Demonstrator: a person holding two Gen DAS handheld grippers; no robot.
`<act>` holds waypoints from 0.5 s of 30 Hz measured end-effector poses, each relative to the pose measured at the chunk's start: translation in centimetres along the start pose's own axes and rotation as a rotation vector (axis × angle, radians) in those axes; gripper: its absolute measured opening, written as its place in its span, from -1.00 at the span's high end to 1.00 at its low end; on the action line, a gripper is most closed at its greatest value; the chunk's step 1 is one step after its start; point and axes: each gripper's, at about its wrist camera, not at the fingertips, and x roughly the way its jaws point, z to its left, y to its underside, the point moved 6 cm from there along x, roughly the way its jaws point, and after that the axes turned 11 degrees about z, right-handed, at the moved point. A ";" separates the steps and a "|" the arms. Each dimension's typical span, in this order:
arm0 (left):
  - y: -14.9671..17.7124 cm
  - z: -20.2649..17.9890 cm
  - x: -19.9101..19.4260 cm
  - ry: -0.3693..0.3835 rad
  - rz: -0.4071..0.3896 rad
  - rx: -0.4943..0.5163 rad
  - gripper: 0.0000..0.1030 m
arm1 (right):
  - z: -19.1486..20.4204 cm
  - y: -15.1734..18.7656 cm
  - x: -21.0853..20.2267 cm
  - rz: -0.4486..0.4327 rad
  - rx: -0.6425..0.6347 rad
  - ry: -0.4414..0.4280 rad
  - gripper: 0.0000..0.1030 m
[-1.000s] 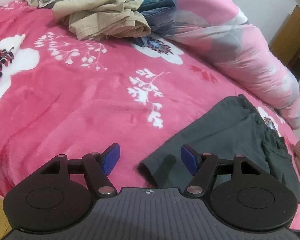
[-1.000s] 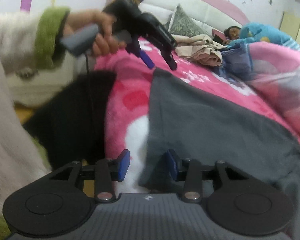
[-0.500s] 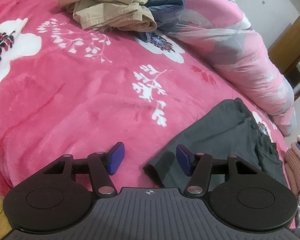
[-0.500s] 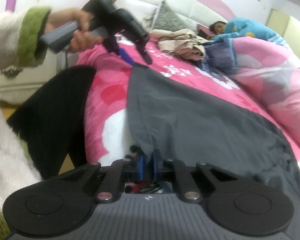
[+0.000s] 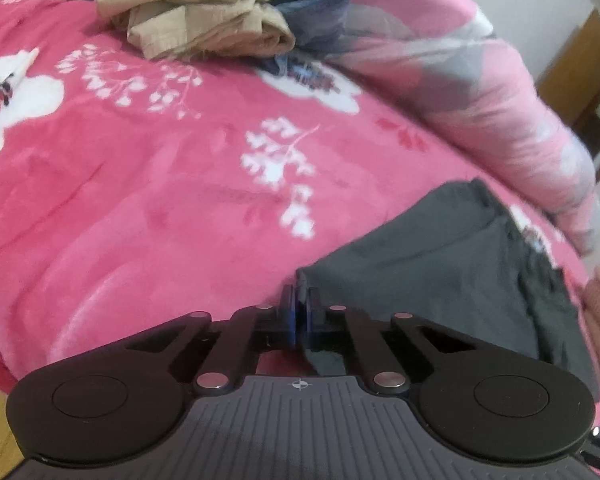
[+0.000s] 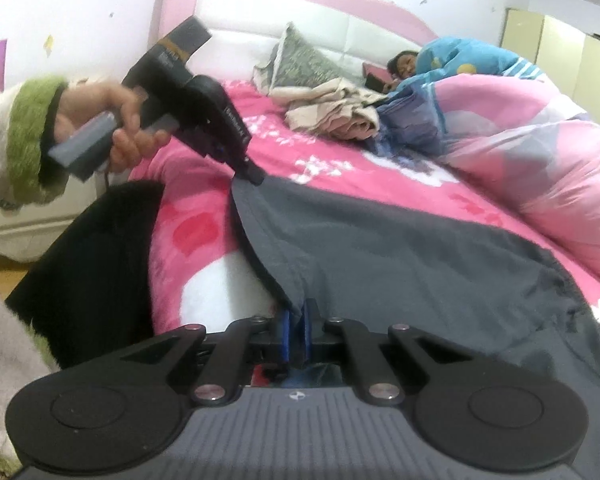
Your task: Fold clothes
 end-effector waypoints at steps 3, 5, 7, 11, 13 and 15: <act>-2.0 -2.2 -0.2 0.049 -0.035 -0.016 0.97 | -2.2 -0.7 -0.8 -0.044 0.044 0.016 0.89; -3.7 -3.9 -0.1 0.085 -0.053 -0.025 0.97 | -4.3 -1.2 -1.2 -0.072 0.074 0.035 0.89; -5.5 -6.0 0.4 0.119 -0.065 -0.023 0.97 | -6.7 -1.7 -1.6 -0.098 0.107 0.054 0.89; -8.7 -10.3 2.7 0.151 -0.080 0.001 0.97 | -12.7 -2.5 -2.0 -0.150 0.225 0.056 0.90; -10.3 -12.4 4.1 0.160 -0.083 0.012 0.97 | -16.1 -2.6 -2.0 -0.176 0.305 0.047 0.90; -11.6 -13.9 6.1 0.161 -0.068 0.016 0.97 | -19.1 -2.3 -1.7 -0.195 0.385 0.034 0.90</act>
